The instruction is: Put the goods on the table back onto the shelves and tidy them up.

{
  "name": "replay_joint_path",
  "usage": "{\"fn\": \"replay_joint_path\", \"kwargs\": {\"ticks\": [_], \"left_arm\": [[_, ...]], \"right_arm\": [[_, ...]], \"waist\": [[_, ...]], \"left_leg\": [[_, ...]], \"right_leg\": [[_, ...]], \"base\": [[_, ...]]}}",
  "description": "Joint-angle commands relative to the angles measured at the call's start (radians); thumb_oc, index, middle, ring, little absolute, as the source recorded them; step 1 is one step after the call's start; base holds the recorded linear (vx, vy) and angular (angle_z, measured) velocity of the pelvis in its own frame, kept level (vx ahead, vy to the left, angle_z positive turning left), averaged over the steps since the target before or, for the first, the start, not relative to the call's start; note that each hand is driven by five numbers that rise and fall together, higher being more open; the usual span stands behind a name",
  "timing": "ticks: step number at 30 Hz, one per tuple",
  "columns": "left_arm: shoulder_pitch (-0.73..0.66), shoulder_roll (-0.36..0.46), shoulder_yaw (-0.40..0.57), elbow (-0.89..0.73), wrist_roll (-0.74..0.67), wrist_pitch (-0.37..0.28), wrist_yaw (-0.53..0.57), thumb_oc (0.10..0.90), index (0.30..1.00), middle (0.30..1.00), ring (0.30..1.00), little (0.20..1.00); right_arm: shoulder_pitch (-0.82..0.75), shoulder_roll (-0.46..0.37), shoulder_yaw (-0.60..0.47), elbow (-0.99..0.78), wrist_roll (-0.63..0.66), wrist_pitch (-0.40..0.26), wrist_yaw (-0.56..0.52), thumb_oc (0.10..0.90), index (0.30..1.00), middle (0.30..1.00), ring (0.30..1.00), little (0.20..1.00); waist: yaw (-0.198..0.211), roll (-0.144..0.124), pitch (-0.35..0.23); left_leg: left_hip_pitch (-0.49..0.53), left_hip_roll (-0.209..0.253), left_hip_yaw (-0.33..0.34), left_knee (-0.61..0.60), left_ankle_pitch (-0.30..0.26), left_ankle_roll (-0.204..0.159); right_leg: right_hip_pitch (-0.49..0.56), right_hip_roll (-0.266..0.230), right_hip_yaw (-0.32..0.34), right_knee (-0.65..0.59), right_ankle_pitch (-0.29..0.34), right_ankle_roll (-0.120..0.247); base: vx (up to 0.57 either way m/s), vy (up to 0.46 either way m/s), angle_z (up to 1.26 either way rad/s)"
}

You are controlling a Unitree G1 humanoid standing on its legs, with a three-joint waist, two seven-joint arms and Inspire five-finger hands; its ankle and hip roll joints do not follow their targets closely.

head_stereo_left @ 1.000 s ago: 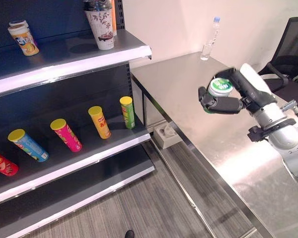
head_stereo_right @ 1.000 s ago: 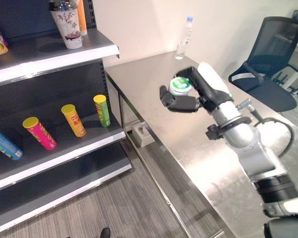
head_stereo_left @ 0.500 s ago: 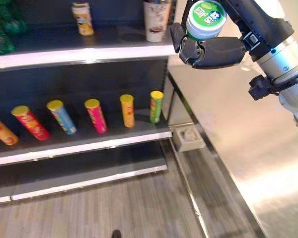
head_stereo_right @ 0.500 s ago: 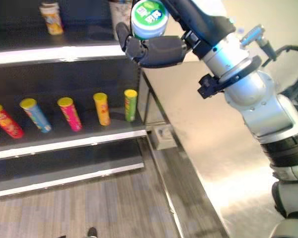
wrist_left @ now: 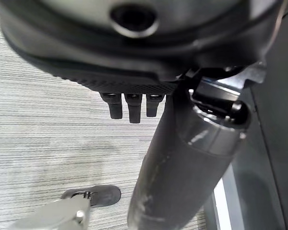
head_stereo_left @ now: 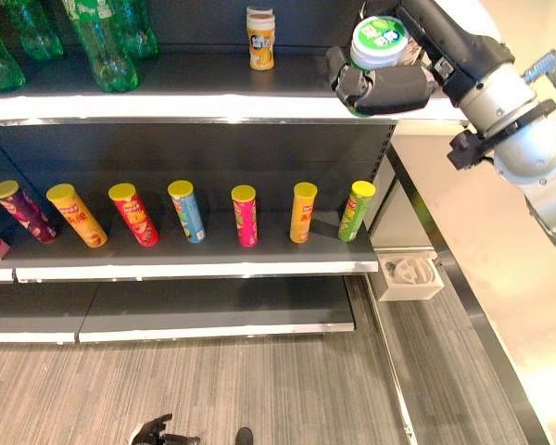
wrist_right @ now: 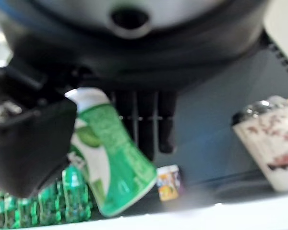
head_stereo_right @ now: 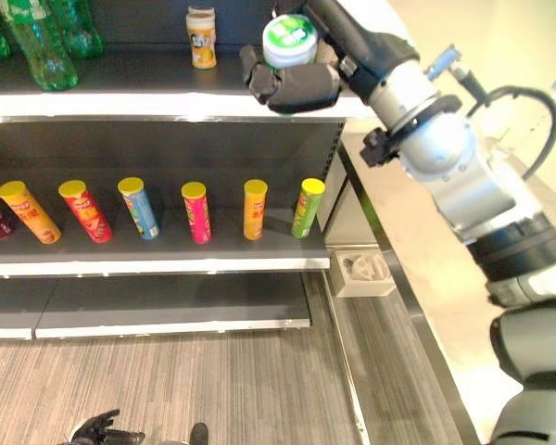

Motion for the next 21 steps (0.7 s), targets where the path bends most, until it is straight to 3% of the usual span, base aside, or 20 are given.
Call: {"fn": "replay_joint_path", "kwargs": {"ticks": [1,5,18,21], "left_arm": [[-0.004,0.060,-0.060,0.003,-0.008,-0.046,-0.023,0.800,0.900,0.900,0.900,0.900],[0.012,0.035,-0.065,0.005,-0.027,-0.050,-0.026,0.800,0.900,0.900,0.900,0.900],[0.037,-0.006,-0.069,0.027,-0.074,-0.045,-0.005,0.800,0.900,0.900,0.900,0.900],[0.025,-0.009,-0.079,0.029,-0.086,-0.045,0.005,0.800,0.900,0.900,0.900,0.900]], "right_arm": [[-0.265,0.003,0.038,0.087,0.033,-0.019,-0.073,0.400,0.300,0.300,0.300,0.300],[-0.279,0.021,0.061,0.142,0.040,-0.004,-0.071,0.400,0.300,0.300,0.300,0.300],[-0.343,0.102,0.116,0.208,-0.003,0.008,-0.068,0.400,0.300,0.300,0.300,0.300],[-0.329,0.145,0.099,0.321,-0.028,0.034,-0.092,0.400,0.300,0.300,0.300,0.300]], "waist": [[0.013,-0.075,-0.059],[0.019,-0.084,-0.088],[0.059,-0.105,-0.110],[0.079,-0.113,-0.105]], "left_leg": [[0.009,-0.021,-0.040,0.058,-0.138,-0.117],[0.033,-0.006,-0.059,0.027,-0.120,-0.138],[0.031,0.013,-0.083,0.013,-0.101,-0.156],[0.018,0.015,-0.103,0.011,-0.093,-0.163]], "right_leg": [[-0.012,0.051,0.010,-0.142,0.068,0.010],[0.019,0.077,-0.013,-0.187,0.081,0.011],[0.074,0.082,-0.108,-0.202,0.065,-0.002],[0.081,0.075,-0.149,-0.199,0.059,-0.005]], "base": [[0.15,-0.111,0.80],[0.16,-0.103,0.59],[0.04,-0.036,0.22],[0.01,-0.019,0.21]]}}
